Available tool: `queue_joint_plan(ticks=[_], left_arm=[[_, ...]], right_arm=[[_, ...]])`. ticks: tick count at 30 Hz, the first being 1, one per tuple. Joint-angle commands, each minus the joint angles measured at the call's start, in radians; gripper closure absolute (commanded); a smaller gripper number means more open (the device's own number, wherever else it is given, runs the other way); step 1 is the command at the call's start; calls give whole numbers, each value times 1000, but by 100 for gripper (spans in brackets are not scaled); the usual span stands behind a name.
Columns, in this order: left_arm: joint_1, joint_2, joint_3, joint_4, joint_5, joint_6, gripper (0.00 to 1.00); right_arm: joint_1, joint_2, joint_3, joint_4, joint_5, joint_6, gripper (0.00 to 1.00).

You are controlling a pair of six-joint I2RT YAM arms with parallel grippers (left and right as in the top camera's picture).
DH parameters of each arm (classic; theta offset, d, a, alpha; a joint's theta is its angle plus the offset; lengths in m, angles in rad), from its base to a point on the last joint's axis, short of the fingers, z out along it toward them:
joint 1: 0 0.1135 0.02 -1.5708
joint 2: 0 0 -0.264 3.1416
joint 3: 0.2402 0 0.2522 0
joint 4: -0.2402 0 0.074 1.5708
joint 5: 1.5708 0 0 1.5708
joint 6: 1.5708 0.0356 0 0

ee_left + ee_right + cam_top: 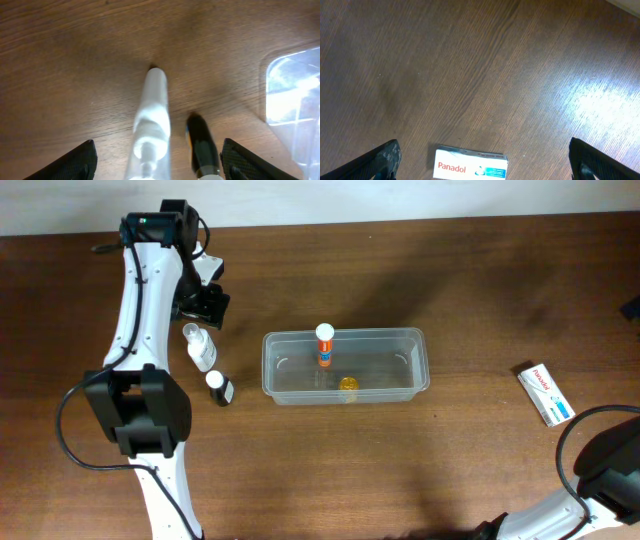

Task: Pack container
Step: 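Move left gripper over the white glue bottle and lower toward it, then close left gripper on the white glue bottle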

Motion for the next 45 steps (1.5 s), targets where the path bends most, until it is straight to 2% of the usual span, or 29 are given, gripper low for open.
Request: queue_joint_plan(ticks=[1, 4, 10, 26, 37, 45], left_arm=[[29, 10, 9, -1, -31, -21, 20], [41, 10, 9, 3, -26, -25, 19], [42, 10, -26, 27, -18, -23, 26], [41, 10, -188, 90, 1, -8, 32], [41, 10, -188, 102, 1, -8, 37], [40, 11, -194, 123, 1, -8, 38]], right_arm=[[-3, -12, 10, 0, 13, 5, 2], [-3, -12, 10, 0, 13, 5, 2], [-3, -12, 10, 0, 13, 5, 2], [-3, -12, 9, 0, 13, 5, 2], [-3, -12, 10, 0, 13, 5, 2], [-3, -12, 10, 0, 13, 5, 2]])
